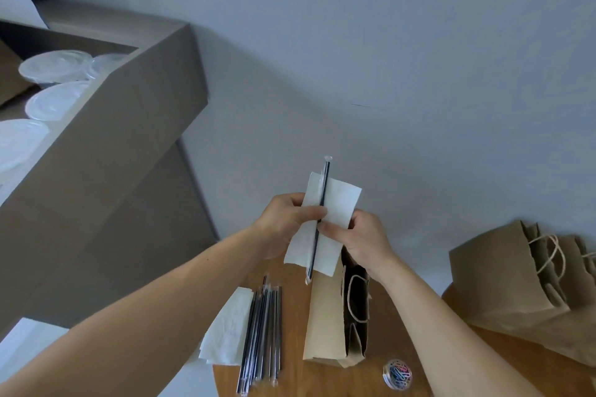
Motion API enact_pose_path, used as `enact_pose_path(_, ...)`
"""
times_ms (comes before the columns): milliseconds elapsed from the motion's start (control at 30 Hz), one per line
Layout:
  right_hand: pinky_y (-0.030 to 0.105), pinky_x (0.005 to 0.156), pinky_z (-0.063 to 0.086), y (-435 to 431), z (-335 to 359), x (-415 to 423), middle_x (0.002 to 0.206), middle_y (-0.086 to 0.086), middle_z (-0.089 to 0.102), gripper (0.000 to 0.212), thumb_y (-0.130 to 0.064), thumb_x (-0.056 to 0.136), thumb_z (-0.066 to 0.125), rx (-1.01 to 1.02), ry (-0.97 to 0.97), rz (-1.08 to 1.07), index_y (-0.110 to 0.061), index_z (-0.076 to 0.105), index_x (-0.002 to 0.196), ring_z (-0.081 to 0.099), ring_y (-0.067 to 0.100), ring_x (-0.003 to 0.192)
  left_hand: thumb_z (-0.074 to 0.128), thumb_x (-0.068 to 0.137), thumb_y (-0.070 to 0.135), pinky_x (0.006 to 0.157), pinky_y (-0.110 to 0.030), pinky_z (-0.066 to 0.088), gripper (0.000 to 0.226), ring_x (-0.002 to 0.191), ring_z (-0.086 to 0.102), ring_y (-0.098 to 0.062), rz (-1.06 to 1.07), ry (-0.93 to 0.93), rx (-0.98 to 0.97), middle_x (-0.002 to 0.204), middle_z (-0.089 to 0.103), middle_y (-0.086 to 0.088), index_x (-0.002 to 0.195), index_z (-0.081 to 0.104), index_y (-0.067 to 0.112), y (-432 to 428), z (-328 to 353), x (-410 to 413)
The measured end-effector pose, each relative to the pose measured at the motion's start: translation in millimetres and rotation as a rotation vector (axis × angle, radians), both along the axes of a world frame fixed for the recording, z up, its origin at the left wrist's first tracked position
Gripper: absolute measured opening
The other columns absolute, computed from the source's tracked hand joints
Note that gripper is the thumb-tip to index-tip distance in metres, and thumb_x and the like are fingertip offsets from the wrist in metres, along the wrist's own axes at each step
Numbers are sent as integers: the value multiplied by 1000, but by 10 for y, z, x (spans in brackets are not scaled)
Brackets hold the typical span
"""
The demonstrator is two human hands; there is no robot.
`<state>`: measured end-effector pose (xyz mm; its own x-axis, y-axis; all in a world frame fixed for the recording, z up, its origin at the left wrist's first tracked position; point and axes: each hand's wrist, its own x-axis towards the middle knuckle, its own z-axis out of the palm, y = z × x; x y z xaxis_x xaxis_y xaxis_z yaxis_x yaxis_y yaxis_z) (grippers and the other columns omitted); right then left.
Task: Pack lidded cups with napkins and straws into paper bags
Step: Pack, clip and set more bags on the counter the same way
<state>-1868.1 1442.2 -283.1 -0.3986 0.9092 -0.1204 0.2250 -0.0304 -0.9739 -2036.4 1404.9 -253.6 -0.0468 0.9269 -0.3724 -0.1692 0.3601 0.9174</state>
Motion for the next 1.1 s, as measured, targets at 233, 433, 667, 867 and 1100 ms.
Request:
enact_pose_path(233, 26, 66, 56, 79, 57, 231, 92, -9, 76, 30, -44, 74, 81, 42, -20, -48, -27, 75, 98, 73, 11, 84, 71, 87, 6, 74, -38, 60, 22, 89, 72, -32, 0, 7, 12, 103, 73, -19, 108, 70, 0, 92, 60, 322)
enact_pose_path(433, 31, 67, 58, 198, 14, 494, 85, -7, 76, 12, -23, 79, 82, -2, -49, -212, -21, 73, 87, 72, 12, 79, 71, 88, 20, 71, -34, 61, 34, 92, 70, -18, 1, 164, -15, 110, 68, -2, 120, 63, 16, 164, -111, 420)
enact_pose_path(667, 13, 47, 44, 437, -92, 656, 72, -18, 66, 17, -23, 86, 74, 44, -120, -537, -27, 64, 73, 64, -3, 63, 80, 73, 37, 77, -20, 47, 85, 106, 56, -18, -739, 885, -265, 132, 54, -1, 144, 36, 19, -231, -1018, 483)
enact_pose_path(867, 16, 47, 36, 273, -508, 331, 74, -10, 60, 8, -22, 91, 62, 39, -411, -394, -19, 60, 83, 56, 4, 63, 58, 81, 57, 79, -38, 60, 46, 85, 67, -19, -630, 1024, -306, 96, 68, 1, 110, 61, 20, -386, -1321, 896)
enact_pose_path(1100, 18, 43, 34, 2, -748, 220, 95, 3, 64, 3, -12, 93, 59, -164, -738, -112, -13, 61, 92, 59, 16, 73, 48, 94, 40, 72, -36, 62, 36, 68, 74, -21, -378, 744, -488, 77, 74, -8, 86, 67, 11, -410, -1371, 730)
